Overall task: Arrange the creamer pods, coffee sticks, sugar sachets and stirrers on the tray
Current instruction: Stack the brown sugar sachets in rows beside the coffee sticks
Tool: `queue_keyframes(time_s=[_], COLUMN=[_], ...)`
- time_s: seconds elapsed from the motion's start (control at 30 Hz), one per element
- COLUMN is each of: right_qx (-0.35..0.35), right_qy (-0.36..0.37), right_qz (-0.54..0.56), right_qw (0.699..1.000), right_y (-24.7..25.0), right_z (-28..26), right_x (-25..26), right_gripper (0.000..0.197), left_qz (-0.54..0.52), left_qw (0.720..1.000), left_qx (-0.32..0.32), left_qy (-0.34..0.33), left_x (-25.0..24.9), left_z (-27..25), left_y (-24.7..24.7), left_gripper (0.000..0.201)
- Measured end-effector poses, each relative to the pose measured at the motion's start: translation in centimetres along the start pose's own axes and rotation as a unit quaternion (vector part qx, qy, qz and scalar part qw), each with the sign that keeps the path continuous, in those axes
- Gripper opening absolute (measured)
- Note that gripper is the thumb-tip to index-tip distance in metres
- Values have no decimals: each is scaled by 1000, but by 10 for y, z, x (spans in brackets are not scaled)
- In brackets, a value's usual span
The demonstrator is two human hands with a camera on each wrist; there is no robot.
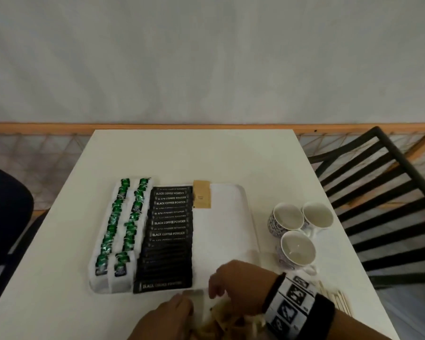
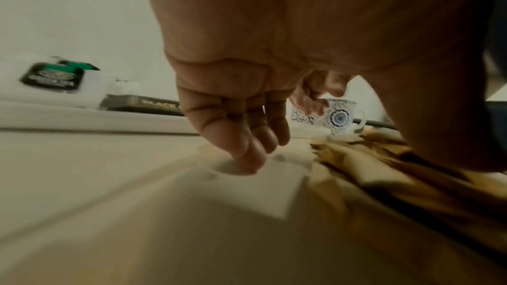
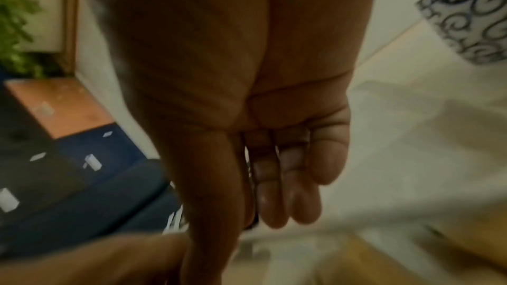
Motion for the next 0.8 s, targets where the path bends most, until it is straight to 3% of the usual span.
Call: queue_keyframes(time_s=[0.13,0.23,0.4,0.5,0.8], right_qx=[7,-5,-39,-31,-15], right_qy=[-13,-26,-37,-33,-22], right_qz=[-85,-98,-130,-133,-141], right_qw=[996,995,990,990,990], right_y=[-39,-43,-39,-38,-38], right_z=[-15,-21,-23,-24,-17], right_x=[-5,-5,-2,-3,-2], right_gripper=[38,44,46,46,42], left_qz=[24,45,-9,-52,-230], left_qw=[1000,999,999,997,973], left_qx=[13,11,29,47,14], left_qy=[-3,-23,-33,-26,-31], left_x=[-11,-10,-20,-20,-13], left_z=[-5,-4,-8,-10,-13], left_y=[5,8,16,16,22], left_gripper=[36,54,11,33,26])
Point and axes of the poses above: each hand's wrist, its own z-axis towards the middle knuckle, its own y-axis out of the back of the hand, x = y × z, the point moved 5 cm from there along z, towards the middle knuckle, and after that the axes turned 1 degree about z, right-handed, at the moved point
